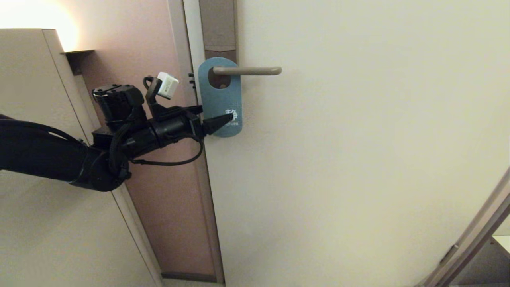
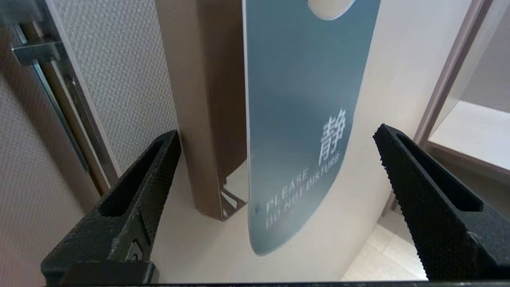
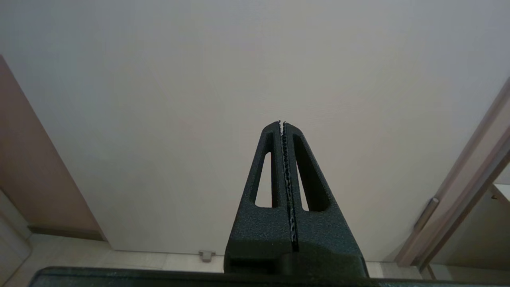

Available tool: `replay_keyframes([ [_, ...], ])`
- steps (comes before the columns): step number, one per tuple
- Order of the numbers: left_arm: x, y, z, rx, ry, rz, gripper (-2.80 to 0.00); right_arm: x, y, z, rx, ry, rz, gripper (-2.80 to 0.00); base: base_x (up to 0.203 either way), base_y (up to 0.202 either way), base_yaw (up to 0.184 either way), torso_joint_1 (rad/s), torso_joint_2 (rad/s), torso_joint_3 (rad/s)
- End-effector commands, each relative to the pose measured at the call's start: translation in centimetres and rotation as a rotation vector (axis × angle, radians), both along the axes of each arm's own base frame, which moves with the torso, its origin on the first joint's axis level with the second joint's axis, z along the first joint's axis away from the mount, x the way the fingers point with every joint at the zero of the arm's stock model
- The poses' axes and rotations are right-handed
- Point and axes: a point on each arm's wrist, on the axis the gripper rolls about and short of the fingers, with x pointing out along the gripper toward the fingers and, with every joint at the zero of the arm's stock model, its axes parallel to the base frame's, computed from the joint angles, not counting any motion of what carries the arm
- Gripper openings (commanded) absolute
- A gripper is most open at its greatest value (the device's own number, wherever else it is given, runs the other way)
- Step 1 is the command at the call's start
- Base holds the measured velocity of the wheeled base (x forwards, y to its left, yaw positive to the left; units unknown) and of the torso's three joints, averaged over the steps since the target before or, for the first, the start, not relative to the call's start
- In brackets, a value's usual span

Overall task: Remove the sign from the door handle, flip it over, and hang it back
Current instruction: Take down the sign

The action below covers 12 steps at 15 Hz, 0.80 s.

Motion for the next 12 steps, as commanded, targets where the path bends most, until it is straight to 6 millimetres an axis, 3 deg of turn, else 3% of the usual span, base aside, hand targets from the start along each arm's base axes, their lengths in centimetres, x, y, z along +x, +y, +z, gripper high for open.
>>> replay_keyframes([
  [1,0.5,-0.1,-0.3,-0.001,0.000,-0.003,0.00,0.0,0.0,0.0,0.000,0.000,-0.001,-2.80,0.000,0.000,0.000,0.000,0.00,0.000],
  [12,-1.3,-1.6,1.6,-0.054,0.009,-0.060,0.00,0.0,0.0,0.0,0.000,0.000,0.000,-2.80,0.000,0.000,0.000,0.000,0.00,0.000],
])
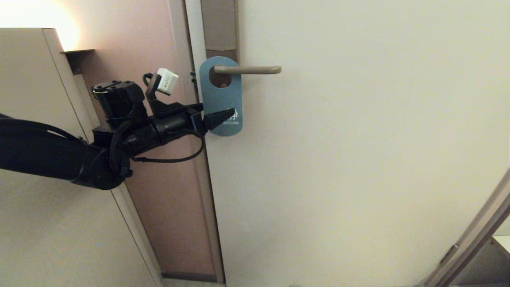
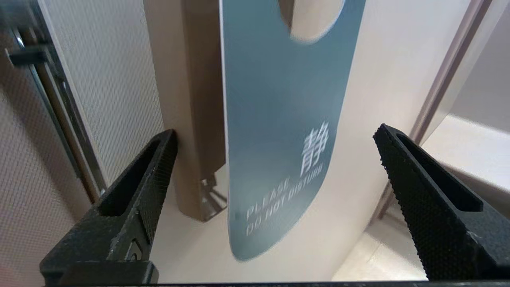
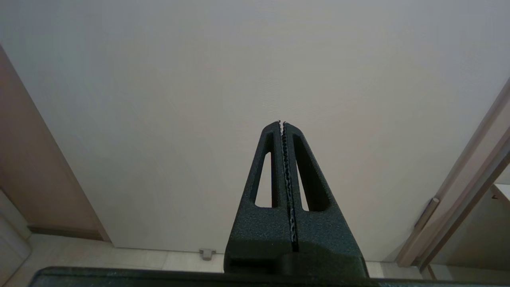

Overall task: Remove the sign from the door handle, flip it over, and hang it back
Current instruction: Take down the sign

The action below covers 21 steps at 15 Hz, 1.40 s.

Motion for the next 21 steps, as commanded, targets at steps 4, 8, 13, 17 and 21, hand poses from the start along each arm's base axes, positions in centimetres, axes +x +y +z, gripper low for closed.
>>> replay_keyframes([
  [4,-2.1,-0.9,0.7,-0.015,0.012,-0.049,0.00,0.0,0.0,0.0,0.000,0.000,0.000,-2.80,0.000,0.000,0.000,0.000,0.00,0.000],
  [8,-3.3,-1.0,0.2,-0.006,0.035,-0.064,0.00,0.0,0.0,0.0,0.000,0.000,0.000,-2.80,0.000,0.000,0.000,0.000,0.00,0.000],
  [13,-3.3,-1.0,0.1,-0.001,0.032,-0.060,0.00,0.0,0.0,0.0,0.000,0.000,0.000,-2.80,0.000,0.000,0.000,0.000,0.00,0.000],
  [17,-3.5,-1.1,0.3,0.015,0.006,-0.041,0.00,0.0,0.0,0.0,0.000,0.000,0.000,-2.80,0.000,0.000,0.000,0.000,0.00,0.000],
  [21,-4.5,-1.5,0.4,0.029,-0.009,0.002,0.00,0.0,0.0,0.0,0.000,0.000,0.000,-2.80,0.000,0.000,0.000,0.000,0.00,0.000],
])
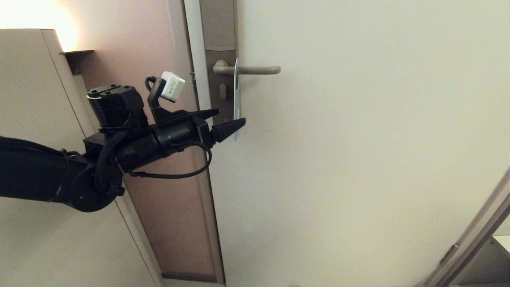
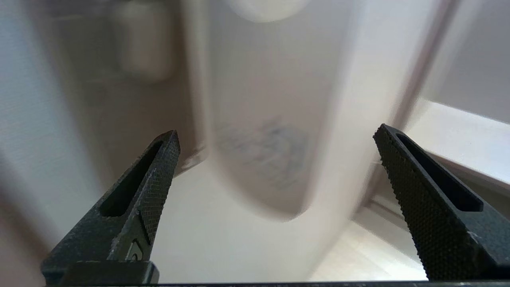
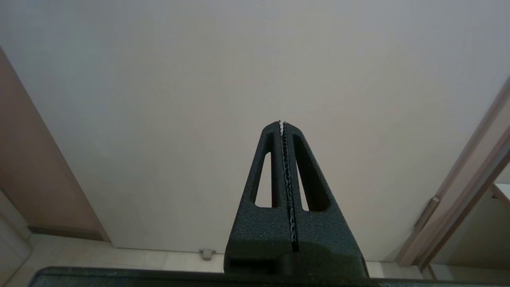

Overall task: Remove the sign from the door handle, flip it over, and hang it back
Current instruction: Take down the sign

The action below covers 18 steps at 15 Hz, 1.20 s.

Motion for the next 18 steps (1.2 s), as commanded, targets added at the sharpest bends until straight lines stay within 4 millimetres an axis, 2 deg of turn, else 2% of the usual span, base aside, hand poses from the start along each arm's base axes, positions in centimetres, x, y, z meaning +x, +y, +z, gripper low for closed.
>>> replay_keyframes([
  [1,-0.8,-0.1,0.4,0.003,-0.017,-0.006,0.00,0.0,0.0,0.0,0.000,0.000,0.000,-2.80,0.000,0.000,0.000,0.000,0.00,0.000],
  [7,-2.4,-0.3,0.4,0.051,-0.024,0.069,0.00,0.0,0.0,0.0,0.000,0.000,0.000,-2.80,0.000,0.000,0.000,0.000,0.00,0.000],
  [12,-2.8,-1.4,0.4,0.061,-0.031,0.157,0.00,0.0,0.0,0.0,0.000,0.000,0.000,-2.80,0.000,0.000,0.000,0.000,0.00,0.000],
  [18,-2.9,-1.8,0.2,0.112,-0.040,0.253,0.00,0.0,0.0,0.0,0.000,0.000,-0.001,-2.80,0.000,0.000,0.000,0.000,0.00,0.000],
])
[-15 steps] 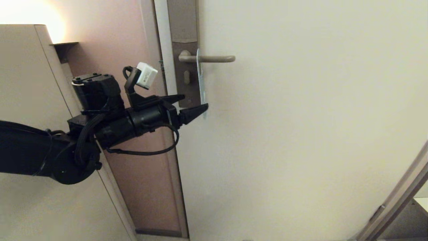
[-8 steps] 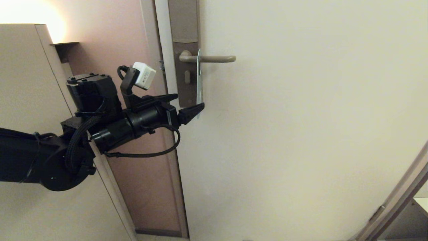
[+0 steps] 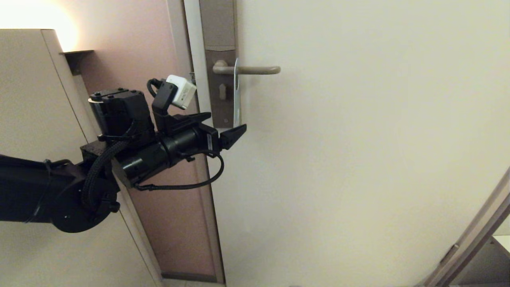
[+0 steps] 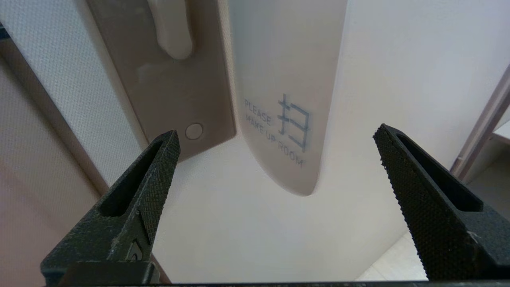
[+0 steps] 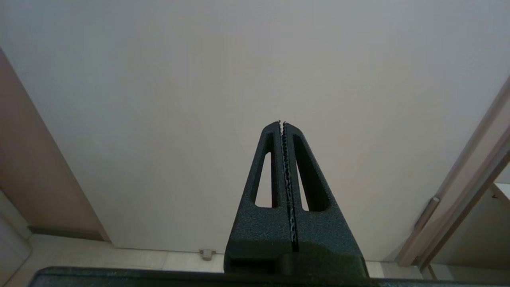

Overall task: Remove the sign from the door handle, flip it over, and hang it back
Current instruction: Take down the sign

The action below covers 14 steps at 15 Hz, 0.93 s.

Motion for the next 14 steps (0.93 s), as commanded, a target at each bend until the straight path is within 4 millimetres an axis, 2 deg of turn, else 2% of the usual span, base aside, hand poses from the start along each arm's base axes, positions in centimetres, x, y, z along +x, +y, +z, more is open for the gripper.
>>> replay_keyframes([
  [1,0.1,-0.1,0.2,-0.001,-0.002,0.015,0.00,0.0,0.0,0.0,0.000,0.001,0.000,-2.80,0.000,0.000,0.000,0.000,0.00,0.000],
  [7,1.0,-0.9,1.6,-0.003,-0.006,0.054,0.00,0.0,0.0,0.0,0.000,0.001,0.000,-2.80,0.000,0.000,0.000,0.000,0.00,0.000],
  [14,1.0,-3.0,2.0,0.003,0.002,0.092,0.00,0.0,0.0,0.0,0.000,0.001,0.000,-2.80,0.000,0.000,0.000,0.000,0.00,0.000],
])
